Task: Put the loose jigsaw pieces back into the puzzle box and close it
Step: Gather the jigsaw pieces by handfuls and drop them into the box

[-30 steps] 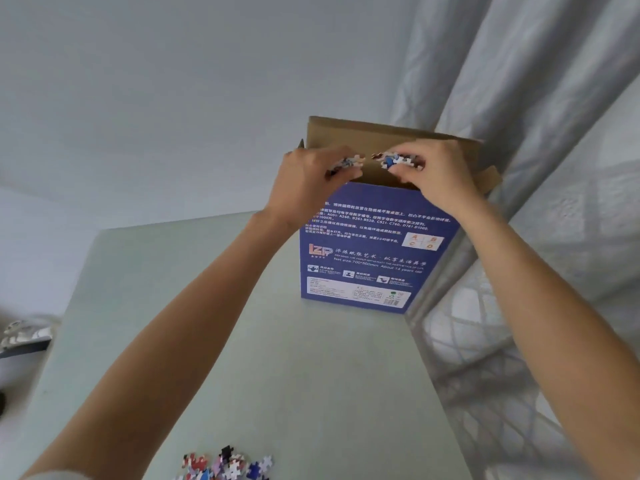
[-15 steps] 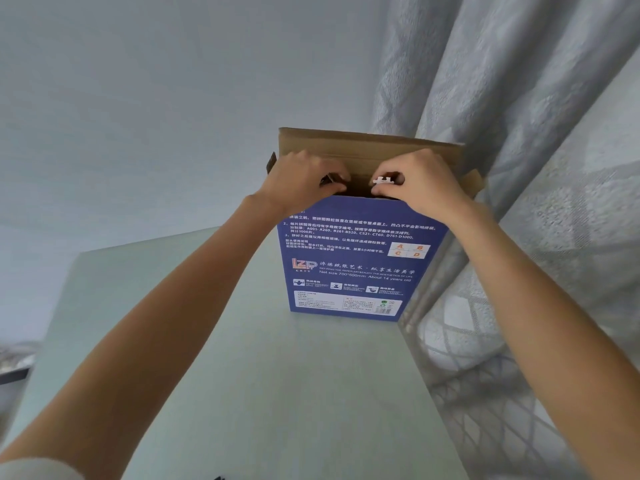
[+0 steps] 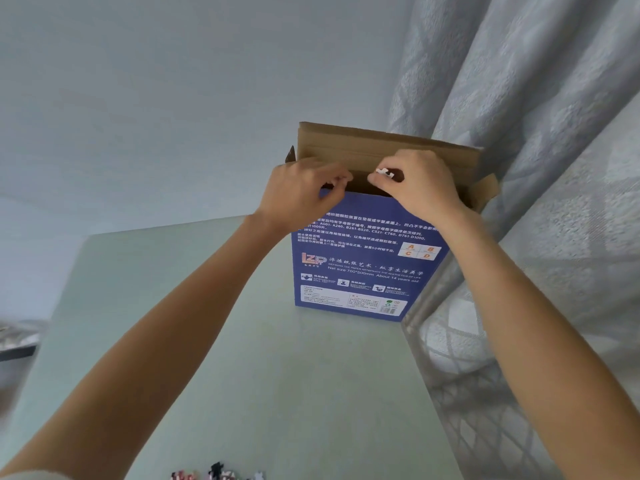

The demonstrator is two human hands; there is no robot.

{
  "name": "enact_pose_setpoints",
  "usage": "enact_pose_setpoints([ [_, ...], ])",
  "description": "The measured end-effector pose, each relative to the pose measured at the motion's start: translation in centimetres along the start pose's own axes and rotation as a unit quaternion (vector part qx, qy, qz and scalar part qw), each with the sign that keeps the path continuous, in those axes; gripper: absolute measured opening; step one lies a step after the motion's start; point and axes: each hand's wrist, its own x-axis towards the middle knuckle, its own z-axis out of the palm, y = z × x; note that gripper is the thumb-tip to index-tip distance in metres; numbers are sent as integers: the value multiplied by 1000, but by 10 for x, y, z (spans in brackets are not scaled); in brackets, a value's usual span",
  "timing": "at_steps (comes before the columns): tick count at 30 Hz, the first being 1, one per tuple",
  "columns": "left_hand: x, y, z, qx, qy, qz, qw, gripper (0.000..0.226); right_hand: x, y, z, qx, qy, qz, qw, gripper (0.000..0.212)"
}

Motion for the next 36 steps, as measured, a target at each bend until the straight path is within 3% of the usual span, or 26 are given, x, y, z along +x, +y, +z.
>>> enact_pose_setpoints([
  [5, -9, -9, 5, 17, -17, 19, 1000, 23, -2, -5, 8, 12, -14, 9, 1000, 25],
  [8, -11, -10, 4, 21, -11, 25, 999, 21, -8, -13, 6, 71, 72, -14, 995, 17],
  [11, -29, -1, -2, 14, 47, 7, 999, 15, -35, -33, 14, 98, 162, -52, 981, 18],
  [14, -82, 12, -14, -25, 107, -54, 992, 17, -85, -62, 47, 111, 182, -74, 974, 19],
  [18, -199, 25, -29, -74, 63, -209, 973, 19, -166, -98, 116, 132, 46, -58, 989, 17],
  [20, -278, 21, -36, -77, -54, -327, 940, 23, -212, -122, 161, 139, -117, -34, 983, 23],
  [22, -324, 18, -32, -89, -165, -386, 903, 23, -239, -122, 181, 130, -274, 22, 952, 36],
  [25, -397, 20, -42, -47, -300, -452, 839, 37, -281, -144, 218, 100, -424, 67, 898, 53],
  [28, -449, 27, -53, -31, -348, -511, 786, 59, -320, -171, 239, 69, -470, 128, 871, 60],
  [31, -483, 35, -57, -29, -381, -540, 750, 81, -349, -197, 248, 67, -461, 166, 869, 57],
  [36, -509, 52, -52, -64, -421, -511, 747, 105, -365, -233, 260, 156, -454, 125, 868, 63],
])
